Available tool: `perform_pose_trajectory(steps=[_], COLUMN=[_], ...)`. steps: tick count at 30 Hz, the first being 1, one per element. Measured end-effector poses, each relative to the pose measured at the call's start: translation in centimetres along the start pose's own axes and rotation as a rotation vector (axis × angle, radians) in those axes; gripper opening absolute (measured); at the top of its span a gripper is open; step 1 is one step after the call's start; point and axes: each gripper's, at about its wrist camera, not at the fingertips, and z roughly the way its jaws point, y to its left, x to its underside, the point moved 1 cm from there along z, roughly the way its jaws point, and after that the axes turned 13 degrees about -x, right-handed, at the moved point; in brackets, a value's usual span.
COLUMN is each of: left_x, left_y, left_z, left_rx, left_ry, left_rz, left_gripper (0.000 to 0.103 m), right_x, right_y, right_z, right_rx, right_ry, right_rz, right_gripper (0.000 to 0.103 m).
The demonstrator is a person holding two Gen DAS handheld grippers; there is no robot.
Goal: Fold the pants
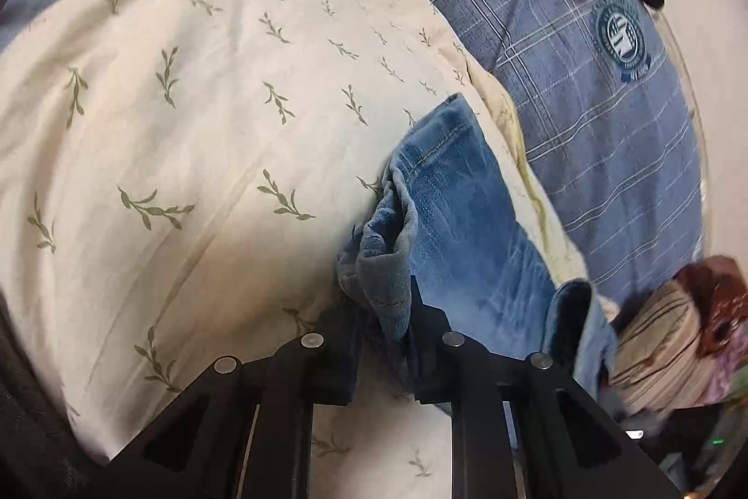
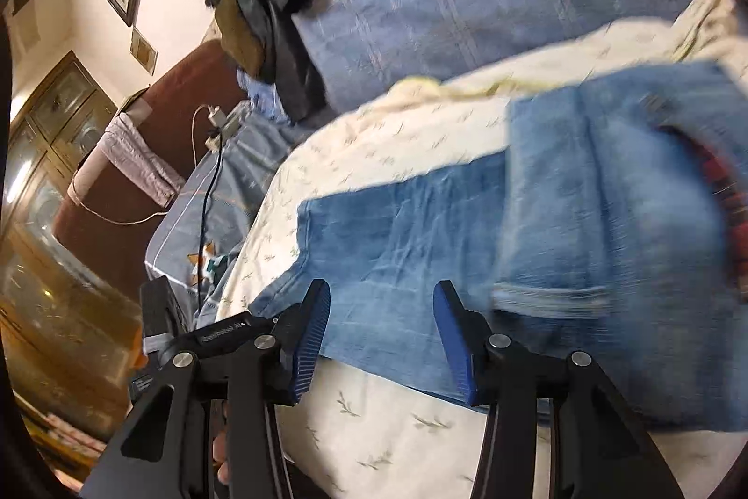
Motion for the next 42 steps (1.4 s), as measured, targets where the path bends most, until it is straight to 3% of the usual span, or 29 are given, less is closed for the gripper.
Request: perform_pose_trajectory(steps=[1, 4, 6, 7, 8, 11, 14, 18, 20, 24, 26, 28, 33, 36, 39, 41, 42], left_x=[0.0, 0.0, -0.1, 0.0, 0.0, -0.1, -0.2, -0.3, -0.3, -0.4, -0.5, -0.6, -0.8, -0.8, -0.8, -0.7, -0.7], left_y=[0.0, -0.4, -0.5, -0.6, -0.6, -0.7, -0.9, -1.0, -1.1, -1.2, -1.2, -1.1, -0.6, -0.8, -0.8, -0.6, -0.5], left_z=[0.1, 0.2, 0.4, 0.4, 0.4, 0.5, 0.6, 0.7, 0.6, 0.7, 0.6, 0.6, 0.7, 0.6, 0.5, 0.5, 0.5], left_rx=[0.004, -0.007, -0.018, -0.023, -0.027, -0.036, -0.039, -0.038, -0.04, -0.044, -0.043, -0.04, -0.024, -0.037, -0.032, -0.021, -0.017], left_ry=[0.001, -0.011, -0.019, -0.02, -0.022, -0.027, -0.027, -0.027, -0.028, -0.031, -0.029, -0.023, -0.003, -0.009, -0.008, -0.002, 0.0], left_rz=[0.001, 0.013, 0.018, 0.017, 0.018, 0.027, 0.034, 0.041, 0.045, 0.062, 0.061, 0.056, 0.023, 0.029, 0.034, 0.022, 0.014], left_gripper=[0.017, 0.017, 0.017, 0.017, 0.017, 0.017, 0.017, 0.017, 0.017, 0.017, 0.017, 0.017, 0.017, 0.017, 0.018, 0.018, 0.018], right_x=[0.3, 0.9, 0.8, 1.0, 1.1, 1.9, 2.5, 2.6, 1.8, 2.0, 2.4, 2.3, 2.0, 2.8, 3.8, 3.7, 3.3], right_y=[-0.2, 1.0, 2.0, 2.3, 2.3, 0.6, -0.9, -1.1, -1.1, -0.4, 0.1, 0.6, 1.5, -0.1, 0.0, 1.3, 2.3], right_z=[0.4, -0.7, -2.2, -3.2, -3.9, -4.2, -3.0, -0.3, 0.5, 2.2, 1.6, 0.3, -3.7, -2.4, -0.8, -1.3, -2.0], right_rx=[0.043, 0.184, 0.213, 0.201, 0.204, 0.319, 0.379, 0.52, 0.585, 0.688, 0.684, 0.648, 0.554, 0.536, 0.557, 0.509, 0.455], right_ry=[0.003, -0.047, -0.061, -0.07, -0.07, -0.017, 0.034, 0.068, 0.043, 0.087, 0.095, 0.092, 0.029, 0.071, 0.082, 0.049, 0.005], right_rz=[0.002, -0.089, -0.163, -0.196, -0.219, -0.272, -0.298, -0.356, -0.336, -0.412, -0.423, -0.407, -0.335, -0.289, -0.376, -0.383, -0.376], right_gripper=[0.037, 0.038, 0.053, 0.069, 0.075, 0.075, 0.074, 0.073, 0.061, 0.044, 0.03, 0.025, 0.022, 0.025, 0.042, 0.072, 0.074])
